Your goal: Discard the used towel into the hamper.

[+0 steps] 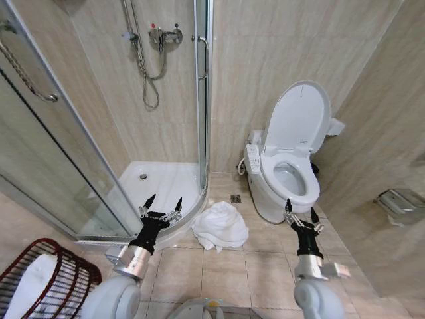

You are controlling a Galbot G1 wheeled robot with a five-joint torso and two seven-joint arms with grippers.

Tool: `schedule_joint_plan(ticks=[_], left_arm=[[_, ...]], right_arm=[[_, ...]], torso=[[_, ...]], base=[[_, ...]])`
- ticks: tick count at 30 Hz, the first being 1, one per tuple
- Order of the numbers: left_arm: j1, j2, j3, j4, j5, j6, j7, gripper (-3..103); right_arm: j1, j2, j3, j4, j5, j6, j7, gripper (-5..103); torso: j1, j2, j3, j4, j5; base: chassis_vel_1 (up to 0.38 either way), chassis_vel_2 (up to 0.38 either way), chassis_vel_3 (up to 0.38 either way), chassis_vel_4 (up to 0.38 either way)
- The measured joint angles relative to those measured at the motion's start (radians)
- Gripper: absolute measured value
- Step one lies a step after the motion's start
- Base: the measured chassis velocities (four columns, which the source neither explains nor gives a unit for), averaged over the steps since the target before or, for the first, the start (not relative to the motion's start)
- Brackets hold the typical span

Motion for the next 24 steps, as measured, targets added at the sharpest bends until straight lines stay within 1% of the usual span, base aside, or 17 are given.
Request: schedule_joint_plan(ticks=[1,2,3,4,6,7,9,10,13,14,15,16,18,19,23,24], left_arm=[[0.0,0.0,0.0,0.0,0.0,0.0,0.0,100],[0.0,0.0,0.0,0.0,0.0,0.0,0.0,100],[0.0,0.0,0.0,0.0,0.0,0.0,0.0,100],[0.0,0.0,0.0,0.0,0.0,0.0,0.0,100],[0.0,0.0,0.0,0.0,0.0,0.0,0.0,100],[0.0,0.0,0.0,0.0,0.0,0.0,0.0,100],[0.0,0.0,0.0,0.0,0.0,0.0,0.0,100],[0.0,0.0,0.0,0.0,0.0,0.0,0.0,100],[0.0,0.0,0.0,0.0,0.0,0.0,0.0,100],[0.0,0.0,0.0,0.0,0.0,0.0,0.0,100],[0.0,0.0,0.0,0.0,0.0,0.0,0.0,100],[0.0,0.0,0.0,0.0,0.0,0.0,0.0,100],[0.0,0.0,0.0,0.0,0.0,0.0,0.0,100],[0.0,0.0,0.0,0.0,0.0,0.0,0.0,100],[0.0,0.0,0.0,0.0,0.0,0.0,0.0,100],[0.0,0.0,0.0,0.0,0.0,0.0,0.0,100]], right_arm=[[0.014,-0.007,-0.001,-0.013,0.02,-0.031,-0.006,100],[0.038,-0.019,-0.009,-0.035,0.047,-0.076,-0.012,100],[0.038,-0.019,-0.009,-0.035,0.047,-0.076,-0.012,100],[0.055,-0.029,-0.021,-0.055,0.06,-0.105,-0.015,100],[0.086,-0.042,-0.041,-0.09,0.074,-0.14,-0.026,100],[0.086,-0.042,-0.041,-0.09,0.074,-0.14,-0.026,100],[0.126,-0.035,-0.063,-0.114,0.115,-0.201,-0.034,100],[0.159,-0.015,-0.079,-0.124,0.137,-0.237,-0.028,100],[0.199,-0.005,-0.105,-0.166,0.134,-0.257,-0.022,100],[0.228,-0.015,-0.123,-0.215,0.122,-0.259,-0.023,100],[0.228,-0.015,-0.123,-0.215,0.122,-0.259,-0.023,100],[0.247,-0.026,-0.132,-0.252,0.12,-0.259,-0.023,100],[0.285,-0.044,-0.147,-0.336,0.134,-0.259,-0.022,100],[0.285,-0.044,-0.147,-0.336,0.134,-0.259,-0.022,100],[0.352,-0.056,-0.185,-0.486,0.148,-0.255,-0.024,100],[0.352,-0.056,-0.185,-0.486,0.148,-0.255,-0.024,100]], torso=[[-0.001,-0.004,-0.002,-0.0002,0.0001],[-0.004,-0.01,-0.006,-0.0001,-0.0001],[-0.004,-0.01,-0.006,-0.0001,-0.0001],[-0.007,-0.017,-0.01,-0.0002,0.0001],[-0.012,-0.028,-0.016,-0.0003,0.0],[-0.012,-0.028,-0.016,-0.0003,0.0],[-0.016,-0.038,-0.023,-0.0005,-0.0002],[-0.018,-0.045,-0.027,-0.0002,0.0],[-0.022,-0.054,-0.033,0.0,-0.0002],[-0.025,-0.063,-0.038,-0.0003,0.0001],[-0.025,-0.063,-0.038,-0.0003,0.0001],[-0.026,-0.068,-0.041,0.0,-0.0005],[-0.03,-0.078,-0.048,-0.0004,-0.0001],[-0.03,-0.078,-0.048,-0.0004,-0.0001],[-0.038,-0.099,-0.06,-0.0003,0.0],[-0.038,-0.099,-0.06,-0.0003,0.0]], base=[[0.0,0.0,0.0,0.0],[0.0,0.0,0.0,0.0],[0.0,0.0,0.0,0.0],[0.0,0.0,0.0,0.0],[0.0,0.0,0.0,0.0],[0.0,0.0,0.0,0.0],[0.0,0.0,0.0,0.0],[0.0,0.0,0.0,0.0],[0.0,0.0,0.0,0.0],[0.0,0.0,0.0,0.0],[0.0,0.0,0.0,0.0],[0.0,0.0,0.0,0.0],[0.0,0.0,0.0,0.0],[0.0,0.0,0.0,0.0],[0.0,0.0,0.0,0.0],[0.0,0.0,0.0,0.0]])
